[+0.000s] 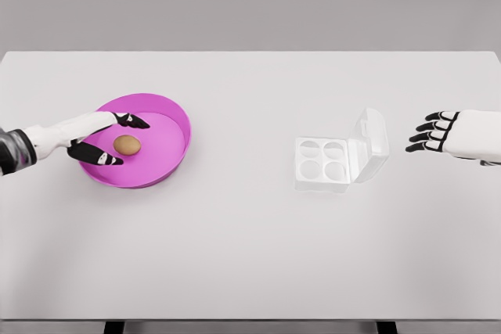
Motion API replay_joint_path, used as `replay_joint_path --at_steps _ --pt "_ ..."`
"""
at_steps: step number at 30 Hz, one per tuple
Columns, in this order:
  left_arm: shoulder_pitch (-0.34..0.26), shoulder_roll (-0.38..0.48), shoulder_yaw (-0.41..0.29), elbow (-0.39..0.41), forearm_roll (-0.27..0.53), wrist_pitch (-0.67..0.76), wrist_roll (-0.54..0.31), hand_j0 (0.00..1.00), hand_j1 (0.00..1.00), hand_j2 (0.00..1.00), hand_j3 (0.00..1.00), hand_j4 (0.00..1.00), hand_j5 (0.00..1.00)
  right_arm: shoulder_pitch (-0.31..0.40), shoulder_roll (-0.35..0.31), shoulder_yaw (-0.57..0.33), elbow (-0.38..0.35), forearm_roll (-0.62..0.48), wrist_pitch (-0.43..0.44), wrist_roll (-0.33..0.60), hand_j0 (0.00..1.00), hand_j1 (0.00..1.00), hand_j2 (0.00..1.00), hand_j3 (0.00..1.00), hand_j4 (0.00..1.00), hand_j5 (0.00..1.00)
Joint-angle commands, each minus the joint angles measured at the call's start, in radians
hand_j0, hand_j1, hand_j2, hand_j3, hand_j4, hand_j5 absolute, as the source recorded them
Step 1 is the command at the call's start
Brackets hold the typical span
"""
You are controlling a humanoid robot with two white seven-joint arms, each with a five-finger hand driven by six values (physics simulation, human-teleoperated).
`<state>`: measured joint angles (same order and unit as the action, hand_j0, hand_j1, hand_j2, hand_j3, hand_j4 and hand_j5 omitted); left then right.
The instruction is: Pack egg into the box and close the box lid
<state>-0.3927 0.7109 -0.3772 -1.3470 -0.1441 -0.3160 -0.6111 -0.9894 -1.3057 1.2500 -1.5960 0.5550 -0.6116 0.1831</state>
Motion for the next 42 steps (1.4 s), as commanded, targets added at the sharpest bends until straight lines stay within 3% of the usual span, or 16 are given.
replay_joint_path --at_steps 1,12,26,42 --pt "0.0 -0.013 0.006 0.002 -0.014 0.002 0.0 0.81 0.81 0.81 0.81 0.81 0.81 0.0 0.0 -0.001 0.001 -0.004 0.001 -0.001 1.0 1.0 1.0 1.0 1.0 1.0" --pt "0.002 -0.016 0.006 0.002 -0.022 0.002 0.0 0.73 0.73 0.73 0.73 0.73 0.73 0.0 0.016 -0.017 0.001 -0.006 0.001 0.001 1.0 1.0 1.0 1.0 1.0 1.0" --pt "0.009 -0.019 0.004 0.023 -0.023 0.003 0.0 0.73 0.73 0.73 0.73 0.73 0.73 -0.003 0.042 -0.038 -0.001 -0.007 0.001 0.001 1.0 1.0 1.0 1.0 1.0 1.0" --pt "0.009 -0.019 0.004 0.029 -0.022 0.002 0.0 0.54 0.54 0.54 0.54 0.54 0.54 -0.001 0.043 -0.046 0.001 -0.004 0.001 0.001 1.0 1.0 1.0 1.0 1.0 1.0"
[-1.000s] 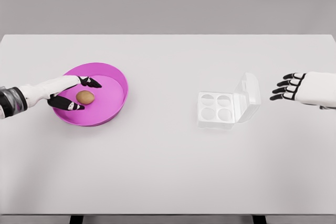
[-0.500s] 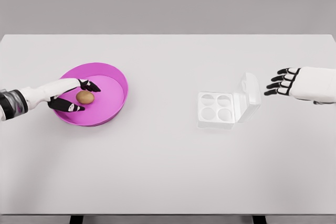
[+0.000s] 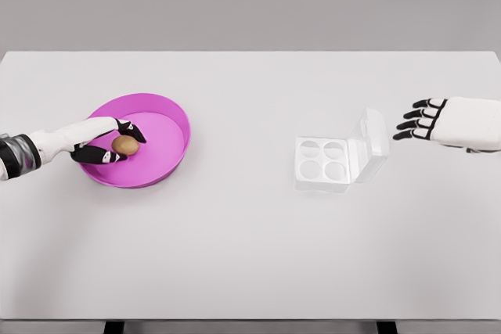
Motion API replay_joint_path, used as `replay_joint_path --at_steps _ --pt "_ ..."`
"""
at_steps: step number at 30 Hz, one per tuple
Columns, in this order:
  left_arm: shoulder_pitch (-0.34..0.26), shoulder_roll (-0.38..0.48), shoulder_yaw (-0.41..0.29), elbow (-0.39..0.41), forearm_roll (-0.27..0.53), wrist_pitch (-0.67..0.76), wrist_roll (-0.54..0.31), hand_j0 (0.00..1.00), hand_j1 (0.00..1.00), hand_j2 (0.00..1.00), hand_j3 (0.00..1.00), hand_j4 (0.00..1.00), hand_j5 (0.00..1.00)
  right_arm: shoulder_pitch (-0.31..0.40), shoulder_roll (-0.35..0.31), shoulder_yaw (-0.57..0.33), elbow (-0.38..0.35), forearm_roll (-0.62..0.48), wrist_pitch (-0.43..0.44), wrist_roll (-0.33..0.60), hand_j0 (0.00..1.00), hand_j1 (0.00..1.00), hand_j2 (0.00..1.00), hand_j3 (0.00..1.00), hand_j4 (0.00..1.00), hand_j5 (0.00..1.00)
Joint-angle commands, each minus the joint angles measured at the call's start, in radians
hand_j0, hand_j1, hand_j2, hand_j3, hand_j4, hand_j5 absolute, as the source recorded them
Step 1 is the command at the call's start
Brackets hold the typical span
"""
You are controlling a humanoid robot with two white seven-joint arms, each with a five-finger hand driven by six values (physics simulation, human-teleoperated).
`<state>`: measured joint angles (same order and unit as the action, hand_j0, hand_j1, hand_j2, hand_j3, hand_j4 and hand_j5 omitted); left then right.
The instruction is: Pack egg into the box and close the box lid
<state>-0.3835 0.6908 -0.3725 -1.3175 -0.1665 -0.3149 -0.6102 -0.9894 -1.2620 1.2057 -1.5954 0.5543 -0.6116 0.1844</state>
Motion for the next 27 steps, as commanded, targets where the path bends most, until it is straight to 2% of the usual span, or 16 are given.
replay_joint_path --at_steps 1,6,13,23,27 --pt "0.0 0.001 0.0 0.0 0.001 0.0 -0.001 0.52 0.52 0.52 0.52 0.52 0.52 -0.002 0.0 -0.002 0.0 -0.005 0.001 0.0 1.0 1.0 1.0 1.0 1.0 1.0" --pt "0.0 0.001 0.001 0.0 0.001 0.002 -0.001 0.51 0.51 0.51 0.51 0.51 0.51 0.0 0.0 -0.002 0.0 -0.004 0.001 0.0 1.0 1.0 1.0 1.0 1.0 1.0" --pt "-0.006 -0.004 0.003 -0.002 0.001 0.002 -0.001 0.41 0.41 0.41 0.41 0.41 0.41 0.0 0.0 -0.002 0.0 -0.005 0.001 0.0 1.0 1.0 1.0 1.0 1.0 1.0" --pt "-0.012 -0.005 0.003 -0.017 0.005 0.0 -0.001 0.39 0.39 0.39 0.39 0.39 0.39 0.0 0.001 -0.002 0.002 -0.005 0.001 0.0 1.0 1.0 1.0 1.0 1.0 1.0" --pt "-0.012 -0.005 0.003 -0.058 0.005 0.0 -0.001 0.39 0.39 0.39 0.39 0.39 0.39 -0.002 0.001 -0.003 0.003 -0.005 0.001 0.0 1.0 1.0 1.0 1.0 1.0 1.0"
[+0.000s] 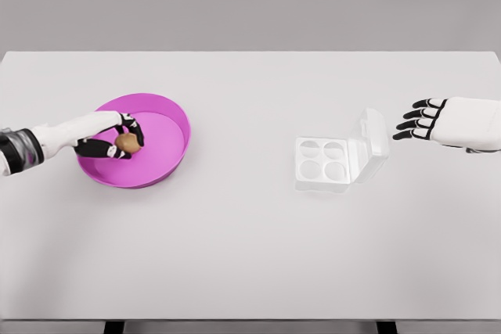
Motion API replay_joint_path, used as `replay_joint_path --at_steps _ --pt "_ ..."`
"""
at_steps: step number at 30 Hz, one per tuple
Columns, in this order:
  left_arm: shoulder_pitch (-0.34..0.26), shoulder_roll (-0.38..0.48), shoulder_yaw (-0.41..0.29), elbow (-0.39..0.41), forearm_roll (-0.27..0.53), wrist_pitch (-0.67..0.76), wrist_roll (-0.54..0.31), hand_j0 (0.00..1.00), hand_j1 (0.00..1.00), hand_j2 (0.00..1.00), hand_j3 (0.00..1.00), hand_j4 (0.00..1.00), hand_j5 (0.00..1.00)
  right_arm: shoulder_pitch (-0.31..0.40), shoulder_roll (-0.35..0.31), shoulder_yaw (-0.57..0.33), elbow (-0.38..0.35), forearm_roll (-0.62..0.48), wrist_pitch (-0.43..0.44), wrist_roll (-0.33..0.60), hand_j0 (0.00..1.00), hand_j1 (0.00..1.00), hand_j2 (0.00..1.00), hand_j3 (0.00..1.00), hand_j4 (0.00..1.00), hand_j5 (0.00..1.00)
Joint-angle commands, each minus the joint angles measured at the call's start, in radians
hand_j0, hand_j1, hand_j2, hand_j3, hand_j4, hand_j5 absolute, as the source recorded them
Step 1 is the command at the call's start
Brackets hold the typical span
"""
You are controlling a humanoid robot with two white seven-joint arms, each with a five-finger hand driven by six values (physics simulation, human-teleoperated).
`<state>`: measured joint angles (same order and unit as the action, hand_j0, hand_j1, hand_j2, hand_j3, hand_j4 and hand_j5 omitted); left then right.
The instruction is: Pack egg into the box and close the box lid
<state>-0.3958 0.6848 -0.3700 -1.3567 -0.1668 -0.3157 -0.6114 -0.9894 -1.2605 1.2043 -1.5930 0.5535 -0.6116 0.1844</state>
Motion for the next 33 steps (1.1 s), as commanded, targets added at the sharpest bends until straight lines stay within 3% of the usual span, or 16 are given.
replay_joint_path --at_steps 1,15,33 --pt "0.0 0.001 0.0 -0.021 0.006 0.0 0.001 0.39 0.39 0.39 0.39 0.39 0.39 0.0 0.0 -0.002 0.001 -0.004 0.001 0.0 1.0 1.0 1.0 1.0 1.0 1.0" --pt "-0.032 -0.01 0.002 -0.102 0.009 -0.003 0.001 0.39 0.39 0.39 0.39 0.39 0.39 0.0 0.006 -0.005 0.005 -0.004 0.001 0.0 1.0 1.0 1.0 1.0 1.0 1.0" --pt "-0.081 -0.1 0.002 -0.13 0.009 -0.013 0.001 0.39 0.39 0.39 0.39 0.39 0.39 -0.002 0.009 -0.006 0.005 -0.006 0.001 0.0 1.0 1.0 1.0 1.0 1.0 1.0"
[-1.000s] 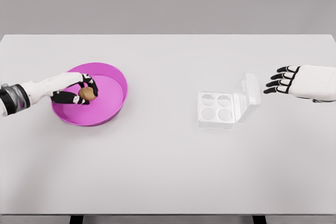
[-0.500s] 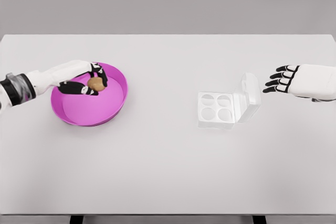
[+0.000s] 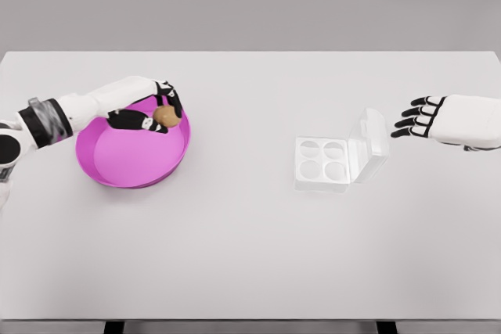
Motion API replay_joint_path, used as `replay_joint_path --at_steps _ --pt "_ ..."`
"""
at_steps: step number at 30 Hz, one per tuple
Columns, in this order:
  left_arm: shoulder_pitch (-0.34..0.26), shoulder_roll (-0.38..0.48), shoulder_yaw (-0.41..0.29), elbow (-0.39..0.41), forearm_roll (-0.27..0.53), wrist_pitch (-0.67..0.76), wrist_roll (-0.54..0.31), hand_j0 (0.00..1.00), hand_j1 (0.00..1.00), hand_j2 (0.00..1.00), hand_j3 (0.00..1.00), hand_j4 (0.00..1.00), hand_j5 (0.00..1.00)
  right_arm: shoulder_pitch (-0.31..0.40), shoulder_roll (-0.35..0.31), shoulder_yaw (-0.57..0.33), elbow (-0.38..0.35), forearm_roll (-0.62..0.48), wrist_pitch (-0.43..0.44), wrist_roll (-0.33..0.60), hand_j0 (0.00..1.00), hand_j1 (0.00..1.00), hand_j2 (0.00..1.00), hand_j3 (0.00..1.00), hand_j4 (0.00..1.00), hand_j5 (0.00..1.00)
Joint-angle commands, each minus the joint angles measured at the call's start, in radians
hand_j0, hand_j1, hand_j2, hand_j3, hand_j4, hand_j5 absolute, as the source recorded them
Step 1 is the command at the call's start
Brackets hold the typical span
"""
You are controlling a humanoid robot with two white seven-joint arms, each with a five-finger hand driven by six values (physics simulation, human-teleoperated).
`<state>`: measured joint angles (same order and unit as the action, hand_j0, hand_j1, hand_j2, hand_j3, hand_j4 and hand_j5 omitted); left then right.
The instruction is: Pack egg into the box and close the box lid
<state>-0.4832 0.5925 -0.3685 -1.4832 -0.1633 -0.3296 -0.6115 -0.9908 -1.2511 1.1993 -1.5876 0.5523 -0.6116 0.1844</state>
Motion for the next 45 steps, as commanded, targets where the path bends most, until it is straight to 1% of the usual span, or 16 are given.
replay_joint_path --at_steps 1,3,7,21,36,40,42,45 --pt "0.0 -0.014 0.0 -0.002 0.005 0.001 0.001 0.39 0.39 0.39 0.39 0.39 0.39 0.0 -0.001 -0.001 0.0 -0.005 0.001 0.0 1.0 1.0 1.0 1.0 1.0 1.0" --pt "-0.002 -0.019 0.0 -0.003 0.005 0.0 0.001 0.39 0.39 0.39 0.39 0.39 0.39 0.0 -0.001 -0.001 0.0 -0.005 0.001 0.0 1.0 1.0 1.0 1.0 1.0 1.0" --pt "-0.005 -0.056 0.0 -0.002 0.005 0.0 0.001 0.39 0.39 0.39 0.39 0.39 0.39 0.001 -0.001 -0.001 0.0 -0.005 0.001 0.0 1.0 1.0 1.0 1.0 1.0 1.0" --pt "-0.011 -0.105 -0.001 -0.003 0.005 0.001 0.001 0.39 0.39 0.39 0.39 0.39 0.39 0.0 0.01 -0.001 0.009 -0.005 0.001 0.0 1.0 1.0 1.0 1.0 1.0 1.0" --pt "-0.009 -0.207 -0.001 0.004 0.001 0.003 0.001 0.39 0.39 0.39 0.39 0.39 0.39 0.0 0.012 -0.001 0.018 -0.006 0.001 0.0 1.0 1.0 1.0 1.0 1.0 1.0" --pt "-0.006 -0.23 -0.003 0.008 0.001 0.001 0.001 0.39 0.39 0.39 0.39 0.39 0.39 0.0 0.019 -0.001 0.025 -0.006 0.001 0.0 1.0 1.0 1.0 1.0 1.0 1.0" --pt "-0.005 -0.244 -0.006 0.008 0.001 0.003 0.001 0.39 0.39 0.39 0.39 0.39 0.39 0.0 0.027 -0.001 0.046 -0.006 0.001 0.0 1.0 1.0 1.0 1.0 1.0 1.0" --pt "-0.003 -0.266 -0.007 0.008 -0.001 0.003 0.001 0.39 0.39 0.39 0.39 0.39 0.39 0.0 0.032 -0.001 0.051 -0.005 0.001 0.0 1.0 1.0 1.0 1.0 1.0 1.0"
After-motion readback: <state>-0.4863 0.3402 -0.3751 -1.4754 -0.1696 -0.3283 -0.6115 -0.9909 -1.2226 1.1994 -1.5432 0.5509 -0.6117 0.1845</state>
